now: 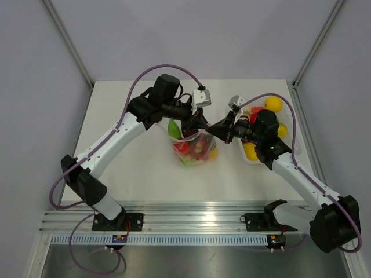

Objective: Place the food in the zip-top bag and seal the zipper
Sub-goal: Zip the zipper food storage bag at the center of the board.

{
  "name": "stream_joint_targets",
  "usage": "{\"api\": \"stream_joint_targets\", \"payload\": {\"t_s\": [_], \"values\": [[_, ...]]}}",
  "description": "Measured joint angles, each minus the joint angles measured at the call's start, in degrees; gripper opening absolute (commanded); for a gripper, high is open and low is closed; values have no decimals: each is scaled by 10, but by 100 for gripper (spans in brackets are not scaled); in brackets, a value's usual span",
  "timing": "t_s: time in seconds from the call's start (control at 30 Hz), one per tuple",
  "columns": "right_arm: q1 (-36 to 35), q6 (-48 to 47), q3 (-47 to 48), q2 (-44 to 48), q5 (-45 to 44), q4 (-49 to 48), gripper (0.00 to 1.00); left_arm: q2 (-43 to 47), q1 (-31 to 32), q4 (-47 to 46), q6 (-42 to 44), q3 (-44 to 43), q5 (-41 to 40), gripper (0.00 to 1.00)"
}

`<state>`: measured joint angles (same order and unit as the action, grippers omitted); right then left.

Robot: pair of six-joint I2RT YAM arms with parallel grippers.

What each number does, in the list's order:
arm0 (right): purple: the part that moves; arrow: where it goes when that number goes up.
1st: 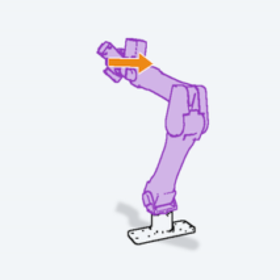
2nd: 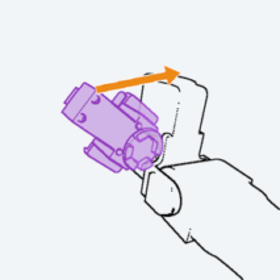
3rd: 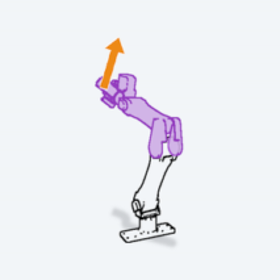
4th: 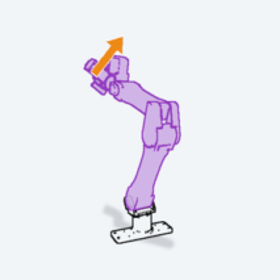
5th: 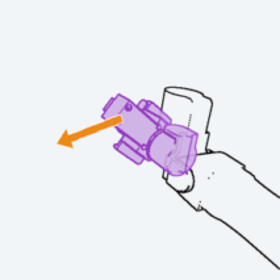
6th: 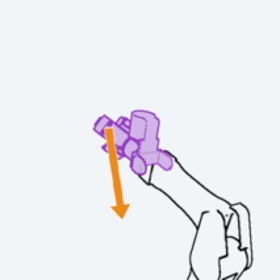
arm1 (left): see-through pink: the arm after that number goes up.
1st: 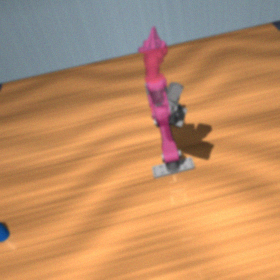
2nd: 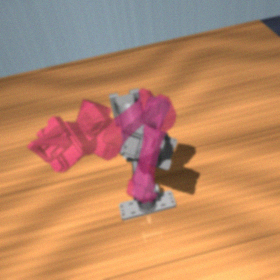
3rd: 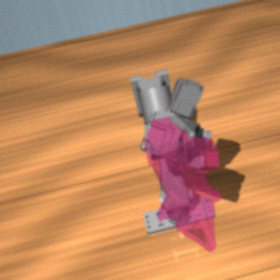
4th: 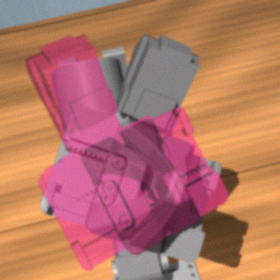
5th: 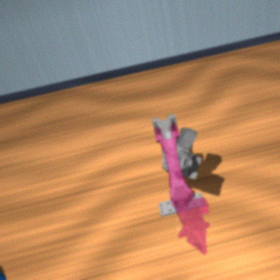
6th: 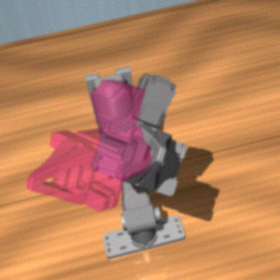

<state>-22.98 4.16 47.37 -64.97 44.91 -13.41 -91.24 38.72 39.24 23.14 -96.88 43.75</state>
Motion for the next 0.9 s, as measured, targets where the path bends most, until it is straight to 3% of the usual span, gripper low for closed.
{"api": "stream_joint_targets", "payload": {"t_s": [0.4, 0.9], "values": [[-1, 70, -71, 44, -111, -108, 0, 0, -6, 1, 0, 9, -3, 0], [9, 74, -92, 103, -185, -102, 0, 66, -53, -4, -7, 90, -31, 0]]}}
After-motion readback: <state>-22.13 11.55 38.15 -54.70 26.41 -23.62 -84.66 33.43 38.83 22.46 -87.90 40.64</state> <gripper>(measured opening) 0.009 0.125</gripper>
